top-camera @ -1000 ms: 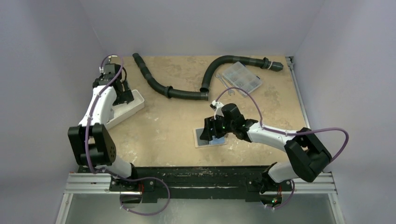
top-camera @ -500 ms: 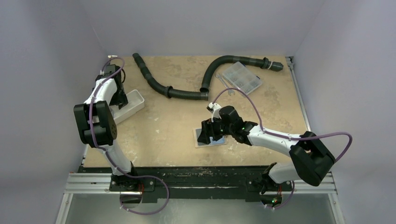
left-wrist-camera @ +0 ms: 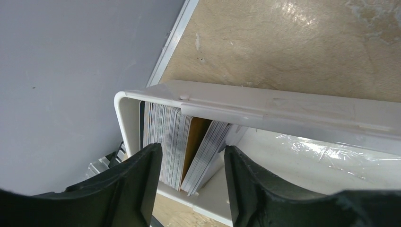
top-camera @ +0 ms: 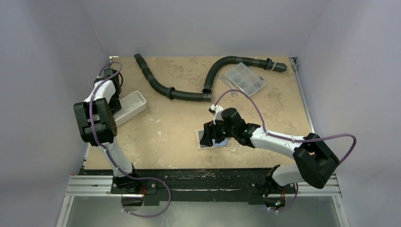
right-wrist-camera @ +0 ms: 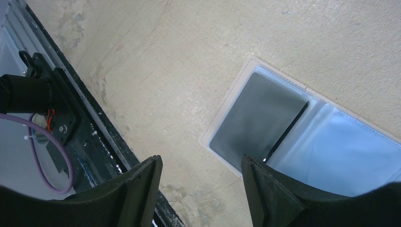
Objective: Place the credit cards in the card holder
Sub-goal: Pick up the credit card from the storage box.
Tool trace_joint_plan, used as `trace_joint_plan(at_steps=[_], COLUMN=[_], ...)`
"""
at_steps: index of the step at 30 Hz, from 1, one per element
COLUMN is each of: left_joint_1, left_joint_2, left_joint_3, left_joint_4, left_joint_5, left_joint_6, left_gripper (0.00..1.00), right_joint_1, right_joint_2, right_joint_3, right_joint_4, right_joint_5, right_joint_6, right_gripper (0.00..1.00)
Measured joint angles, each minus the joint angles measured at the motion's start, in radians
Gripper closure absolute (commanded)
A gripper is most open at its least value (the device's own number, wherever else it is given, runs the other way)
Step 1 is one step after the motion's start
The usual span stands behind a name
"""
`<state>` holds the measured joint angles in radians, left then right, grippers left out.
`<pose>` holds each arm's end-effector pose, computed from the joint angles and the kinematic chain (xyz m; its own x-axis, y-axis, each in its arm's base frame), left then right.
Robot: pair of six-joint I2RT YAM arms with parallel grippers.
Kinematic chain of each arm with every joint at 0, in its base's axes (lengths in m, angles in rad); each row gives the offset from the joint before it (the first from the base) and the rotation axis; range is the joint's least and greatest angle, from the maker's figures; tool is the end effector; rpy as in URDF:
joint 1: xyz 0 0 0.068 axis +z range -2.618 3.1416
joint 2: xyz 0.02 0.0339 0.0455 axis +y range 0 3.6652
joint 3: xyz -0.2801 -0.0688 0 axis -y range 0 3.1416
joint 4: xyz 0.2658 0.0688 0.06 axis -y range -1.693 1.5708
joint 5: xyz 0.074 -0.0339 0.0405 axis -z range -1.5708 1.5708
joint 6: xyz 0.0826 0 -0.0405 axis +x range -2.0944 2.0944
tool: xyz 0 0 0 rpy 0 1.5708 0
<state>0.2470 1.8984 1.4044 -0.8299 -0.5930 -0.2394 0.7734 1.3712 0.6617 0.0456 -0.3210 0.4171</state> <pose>0.3838 0.1444 0.1673 -0.8340 -0.4131 -0.3659 -0.5486 0.6925 0.4685 0.2145 0.2458 0.1665 -0.7437 -0.1888 -0.6413 -0.5900 0.6364 0.4968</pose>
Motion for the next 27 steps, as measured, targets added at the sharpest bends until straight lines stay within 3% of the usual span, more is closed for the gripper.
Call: trace_joint_plan(at_steps=[4,27], left_joint_1=[-0.002,-0.006], left_joint_2=[0.000,-0.014], left_joint_3=[0.000,0.021], left_joint_4=[-0.001,-0.023], left_joint_5=[-0.005,-0.005], left_joint_6=[-0.002,-0.001], left_gripper=[0.59,0.79], right_joint_1=[0.003,0.021], right_joint_2=[0.000,0.000], right_joint_3=[0.000,0.000], right_joint_4=[0.000,0.000], right_joint_5=[0.005,0.018], right_joint_6=[-0.001,-0.007], right_gripper=[0.30,0.30])
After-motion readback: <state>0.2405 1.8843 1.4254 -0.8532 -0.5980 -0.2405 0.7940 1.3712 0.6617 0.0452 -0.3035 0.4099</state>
